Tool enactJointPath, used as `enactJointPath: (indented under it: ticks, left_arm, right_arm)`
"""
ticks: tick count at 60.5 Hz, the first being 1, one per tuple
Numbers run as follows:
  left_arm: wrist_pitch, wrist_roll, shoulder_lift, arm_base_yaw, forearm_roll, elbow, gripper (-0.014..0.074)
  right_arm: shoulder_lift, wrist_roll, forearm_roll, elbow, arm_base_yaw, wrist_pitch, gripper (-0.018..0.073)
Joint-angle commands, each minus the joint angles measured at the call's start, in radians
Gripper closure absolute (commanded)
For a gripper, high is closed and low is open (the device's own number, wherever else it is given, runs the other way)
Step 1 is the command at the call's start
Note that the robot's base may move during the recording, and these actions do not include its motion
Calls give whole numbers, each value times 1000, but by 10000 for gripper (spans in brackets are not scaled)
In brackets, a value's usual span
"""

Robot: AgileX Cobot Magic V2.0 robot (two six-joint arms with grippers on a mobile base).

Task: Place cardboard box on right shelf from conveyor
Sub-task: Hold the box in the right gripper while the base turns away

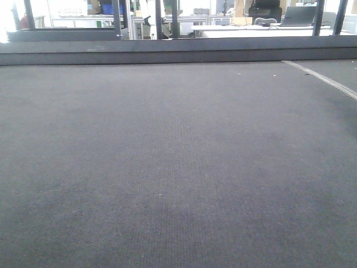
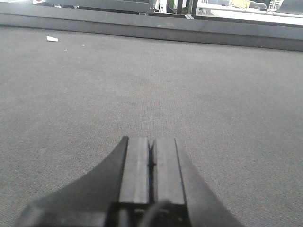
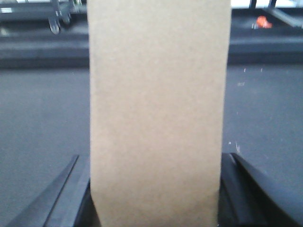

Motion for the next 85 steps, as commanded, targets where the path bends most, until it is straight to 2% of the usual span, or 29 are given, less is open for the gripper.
enactJointPath:
  ticks: [1, 20, 85]
  left_arm:
    - [-82, -3, -7, 2, -5, -3, 715]
    - [-82, -3, -7, 2, -5, -3, 715]
    - [-82, -3, -7, 2, -5, -3, 715]
  right_arm:
    - [-75, -12, -7, 14, -7, -122, 505]
    - [-253, -12, -7, 116, -7, -121, 505]
    - [-252, -12, -7, 116, -7, -119, 505]
